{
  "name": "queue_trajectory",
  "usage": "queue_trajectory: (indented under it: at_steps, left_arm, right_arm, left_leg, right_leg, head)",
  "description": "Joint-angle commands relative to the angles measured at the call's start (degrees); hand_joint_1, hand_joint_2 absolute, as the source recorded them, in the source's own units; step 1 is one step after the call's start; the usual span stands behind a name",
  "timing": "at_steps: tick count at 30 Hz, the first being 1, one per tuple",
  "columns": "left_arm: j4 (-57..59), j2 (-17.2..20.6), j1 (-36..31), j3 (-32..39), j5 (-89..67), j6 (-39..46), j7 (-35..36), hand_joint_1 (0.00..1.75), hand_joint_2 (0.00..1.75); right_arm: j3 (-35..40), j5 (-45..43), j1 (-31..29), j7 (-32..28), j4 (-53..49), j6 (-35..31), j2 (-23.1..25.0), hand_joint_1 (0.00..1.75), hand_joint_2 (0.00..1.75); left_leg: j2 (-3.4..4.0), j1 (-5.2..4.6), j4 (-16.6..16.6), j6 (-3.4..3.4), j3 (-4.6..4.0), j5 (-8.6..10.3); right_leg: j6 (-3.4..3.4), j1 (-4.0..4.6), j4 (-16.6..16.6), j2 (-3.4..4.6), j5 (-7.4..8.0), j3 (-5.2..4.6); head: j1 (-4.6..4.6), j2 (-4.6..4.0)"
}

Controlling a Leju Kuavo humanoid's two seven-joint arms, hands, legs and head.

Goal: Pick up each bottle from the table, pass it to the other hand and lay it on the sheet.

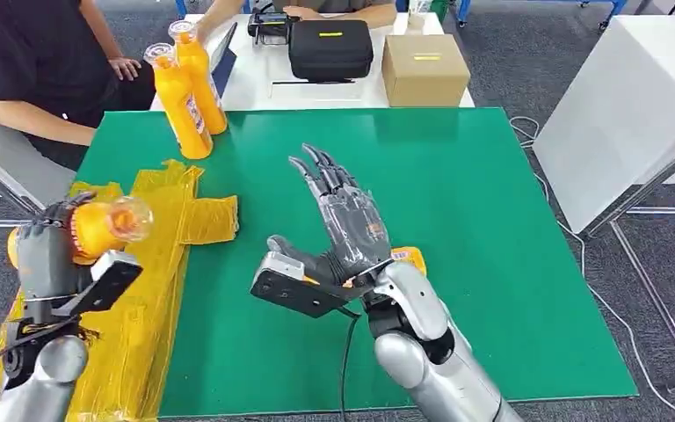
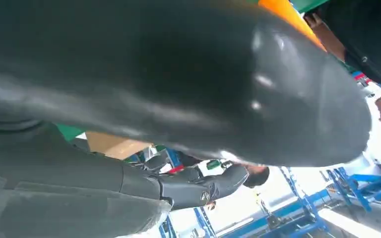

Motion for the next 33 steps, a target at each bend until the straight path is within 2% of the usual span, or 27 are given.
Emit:
queue_trajectory:
  at_steps: [1, 2, 8, 13, 25, 26, 27, 28, 29, 33]
  left_arm:
    - [11.0, 1.2, -5.0, -4.3, -1.8, -0.8, 1.0, 1.75, 1.75]
    - [13.4, 0.3, -4.9, -5.4, -3.2, -2.6, 1.4, 1.75, 1.75]
    - [29.2, -5.2, -6.3, -13.3, -12.7, 1.6, 1.7, 1.75, 1.75]
    - [37.4, -6.3, -8.6, -16.4, -14.2, 3.1, 0.0, 1.75, 1.75]
    - [42.2, -6.9, -10.6, -20.4, -13.0, 2.2, -1.8, 1.75, 1.75]
    - [43.8, -7.4, -11.3, -20.4, -11.6, 0.1, -1.2, 1.75, 1.75]
    - [45.0, -7.6, -12.0, -20.7, -11.5, -0.6, -0.8, 0.03, 1.75]
    - [46.6, -8.0, -12.8, -20.8, -11.0, -2.1, -0.1, 0.00, 1.75]
    - [48.3, -8.2, -14.0, -21.7, -12.1, -2.5, 2.1, 0.00, 0.00]
    - [52.0, -9.4, -16.6, -21.3, -10.1, -3.8, 3.5, 0.00, 0.00]
  right_arm:
    - [-0.8, -0.4, -2.5, -0.1, 0.4, 0.6, -0.6, 0.00, 0.00]
    - [-0.6, -0.4, -3.3, -0.2, 0.7, 1.0, -0.5, 0.00, 0.00]
    - [-0.6, -0.4, -4.1, 0.7, 0.0, 1.7, -0.9, 0.00, 0.00]
    - [-1.9, 0.3, -3.2, 1.9, -2.5, 2.6, -0.5, 0.00, 0.00]
    - [-3.3, 1.5, -0.5, 2.2, -6.2, 3.4, -0.3, 0.00, 0.00]
    - [-3.7, 1.5, -0.2, 2.1, -6.3, 3.4, 0.0, 0.00, 0.00]
    - [-3.9, 1.6, 0.1, 2.2, -6.7, 3.4, 0.1, 0.00, 0.00]
    - [-4.0, 1.7, 0.6, 2.2, -7.3, 3.6, 0.0, 0.00, 0.00]
    - [-4.2, 1.9, 1.0, 2.2, -7.8, 3.9, 0.1, 0.00, 0.00]
    - [-4.6, 2.9, 3.4, 2.4, -9.5, 4.4, -0.6, 0.00, 0.00]
  left_leg:
    - [-0.10, 0.06, 0.0, -0.18, 0.15, -0.07]
    - [-0.16, 0.09, 0.1, -0.27, 0.27, -0.15]
    - [-0.18, -0.05, -0.1, -0.11, 0.17, 0.01]
    - [-0.23, -0.02, 0.0, -0.13, 0.16, -0.04]
    - [-0.09, 0.04, 0.0, -0.22, 0.25, -0.12]
    - [-0.09, 0.00, 0.0, -0.18, 0.18, -0.08]
    - [-0.10, 0.01, 0.0, -0.15, 0.16, -0.05]
    - [-0.13, -0.01, 0.0, -0.13, 0.16, -0.04]
    - [-0.18, 0.02, 0.0, -0.19, 0.23, -0.07]
    - [-0.25, 0.01, 0.0, -0.13, 0.21, -0.02]
  right_leg:
    - [-0.06, 0.06, 0.0, -0.16, -0.11, 0.18]
    - [-0.10, 0.09, 0.1, -0.26, -0.22, 0.32]
    - [-0.01, -0.05, 0.0, -0.23, -0.07, 0.18]
    - [-0.02, -0.02, 0.0, -0.27, -0.11, 0.22]
    - [-0.06, 0.04, 0.0, -0.15, -0.13, 0.28]
    - [-0.05, 0.01, 0.0, -0.14, -0.09, 0.21]
    - [-0.04, 0.01, 0.0, -0.14, -0.06, 0.19]
    - [-0.03, -0.01, 0.0, -0.16, -0.06, 0.20]
    - [-0.05, 0.02, 0.0, -0.24, -0.11, 0.29]
    - [-0.04, 0.02, 0.0, -0.31, -0.09, 0.30]
  head:
    - [0.00, 0.00]
    - [0.00, -0.02]
    - [-0.02, -0.02]
    - [0.00, -0.02]
    - [-0.02, -0.02]
    - [-0.02, -0.02]
    - [0.00, -0.02]
    - [-0.02, -0.02]
    - [-0.02, -0.02]
    - [0.00, -0.02]
